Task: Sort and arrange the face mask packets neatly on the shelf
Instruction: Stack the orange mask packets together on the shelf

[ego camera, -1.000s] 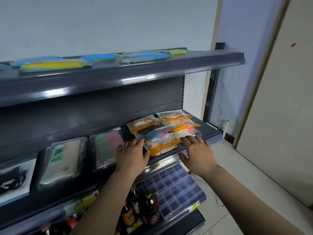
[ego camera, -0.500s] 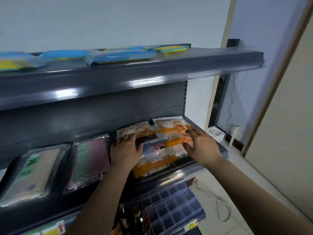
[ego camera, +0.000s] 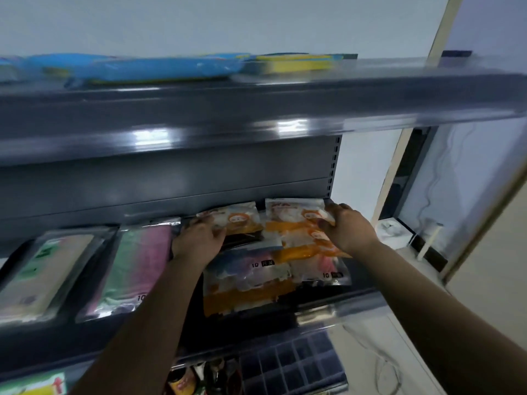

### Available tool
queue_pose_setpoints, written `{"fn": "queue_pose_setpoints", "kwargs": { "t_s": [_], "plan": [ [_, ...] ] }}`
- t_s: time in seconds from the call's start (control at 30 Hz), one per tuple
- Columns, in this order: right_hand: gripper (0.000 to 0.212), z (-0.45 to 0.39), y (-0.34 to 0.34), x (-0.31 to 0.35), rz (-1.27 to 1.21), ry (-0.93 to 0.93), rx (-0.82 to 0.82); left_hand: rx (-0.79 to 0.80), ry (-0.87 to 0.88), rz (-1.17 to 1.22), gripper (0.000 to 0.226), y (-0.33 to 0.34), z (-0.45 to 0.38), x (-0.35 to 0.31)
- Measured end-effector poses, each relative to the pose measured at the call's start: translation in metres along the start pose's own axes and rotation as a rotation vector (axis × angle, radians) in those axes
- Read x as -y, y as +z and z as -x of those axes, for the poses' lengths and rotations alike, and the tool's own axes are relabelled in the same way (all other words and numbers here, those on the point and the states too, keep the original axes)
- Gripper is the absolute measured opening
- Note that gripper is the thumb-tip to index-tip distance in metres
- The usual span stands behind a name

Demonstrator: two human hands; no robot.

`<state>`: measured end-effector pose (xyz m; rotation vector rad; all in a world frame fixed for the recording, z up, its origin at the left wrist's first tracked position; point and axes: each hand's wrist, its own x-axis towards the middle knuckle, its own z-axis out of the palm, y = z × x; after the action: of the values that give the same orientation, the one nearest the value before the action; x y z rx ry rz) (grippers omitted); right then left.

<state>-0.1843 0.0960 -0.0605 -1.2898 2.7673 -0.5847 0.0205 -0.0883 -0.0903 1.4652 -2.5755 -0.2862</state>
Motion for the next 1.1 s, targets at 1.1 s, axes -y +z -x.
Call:
{"fn": "queue_pose_setpoints", "kwargs": {
  "t_s": [1.1],
  "plan": [
    [0.032, -0.064, 0.016, -0.064, -1.172, 0.184, 0.469, -0.303, -0.475, 1.276, 0.038, 0.000, 0.058, -0.047]
  ]
}}
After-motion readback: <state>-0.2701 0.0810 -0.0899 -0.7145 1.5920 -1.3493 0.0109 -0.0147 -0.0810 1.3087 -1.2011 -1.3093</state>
